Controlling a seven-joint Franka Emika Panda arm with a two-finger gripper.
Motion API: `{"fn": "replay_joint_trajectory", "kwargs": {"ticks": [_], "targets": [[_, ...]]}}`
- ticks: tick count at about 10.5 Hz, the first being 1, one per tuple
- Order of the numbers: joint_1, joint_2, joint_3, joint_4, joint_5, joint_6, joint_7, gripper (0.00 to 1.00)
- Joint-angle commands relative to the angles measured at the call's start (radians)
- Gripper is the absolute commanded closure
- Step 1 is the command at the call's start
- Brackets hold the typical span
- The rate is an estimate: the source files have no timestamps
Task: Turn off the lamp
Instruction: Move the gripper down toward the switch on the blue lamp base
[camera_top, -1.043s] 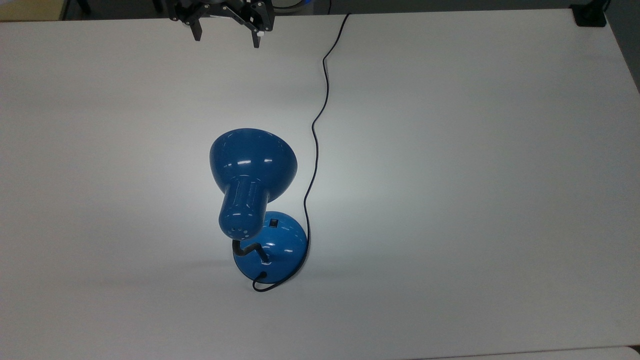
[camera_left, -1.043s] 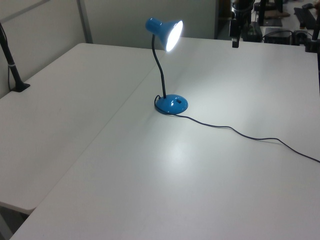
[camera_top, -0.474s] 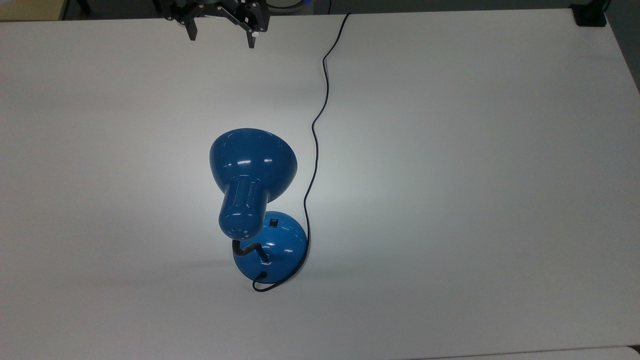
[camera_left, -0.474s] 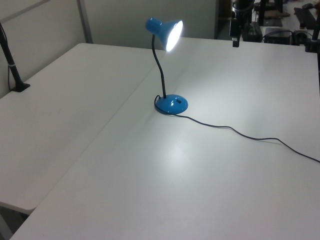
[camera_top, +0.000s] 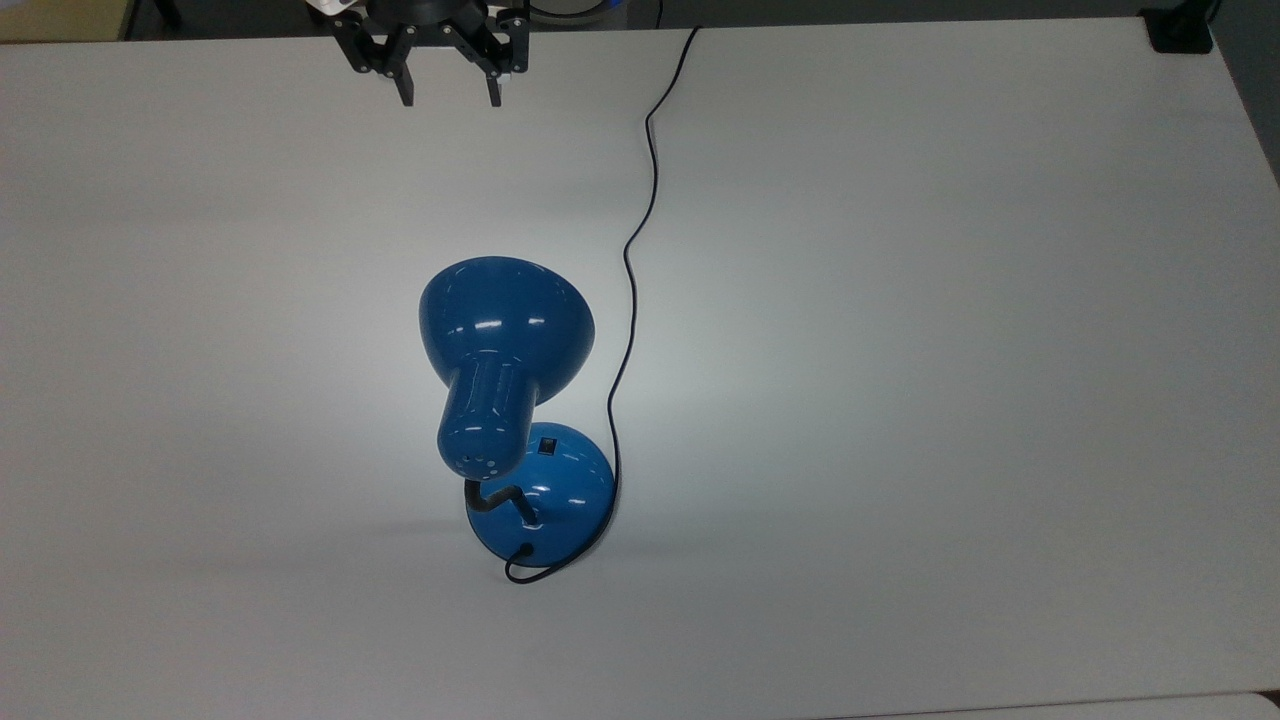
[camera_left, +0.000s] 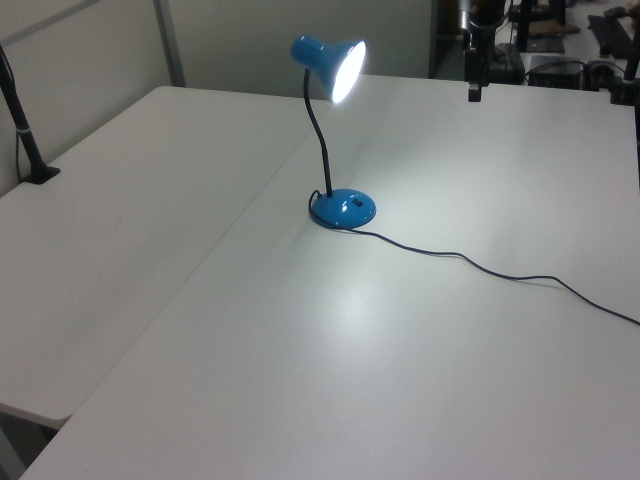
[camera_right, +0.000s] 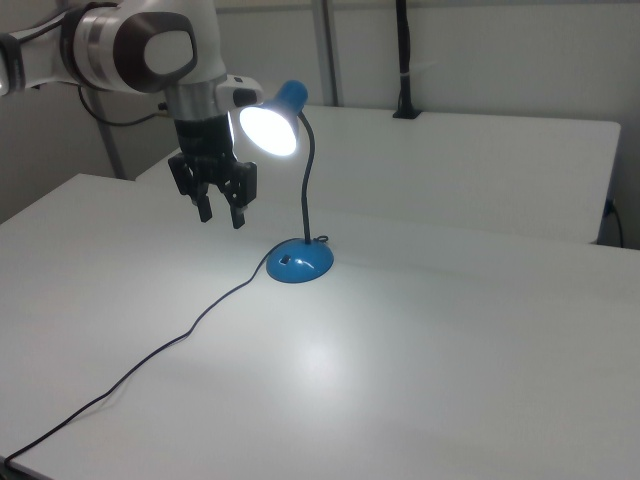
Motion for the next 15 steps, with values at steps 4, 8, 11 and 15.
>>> {"fn": "replay_joint_trajectory", "kwargs": {"ticks": [4, 8, 11, 15], "targets": [[0.045, 0.13, 0.008, -0.018, 0.029, 0.281, -0.029, 1.0], [0.074, 0.297, 0.01, -0.048, 0.029, 0.679, 0.123, 1.0], [0.1, 0.424, 0.01, -0.006, 0.026, 0.826, 0.143, 1.0], [0.105, 0.507, 0.008, 0.025, 0.012, 0.901, 0.194, 1.0]]}}
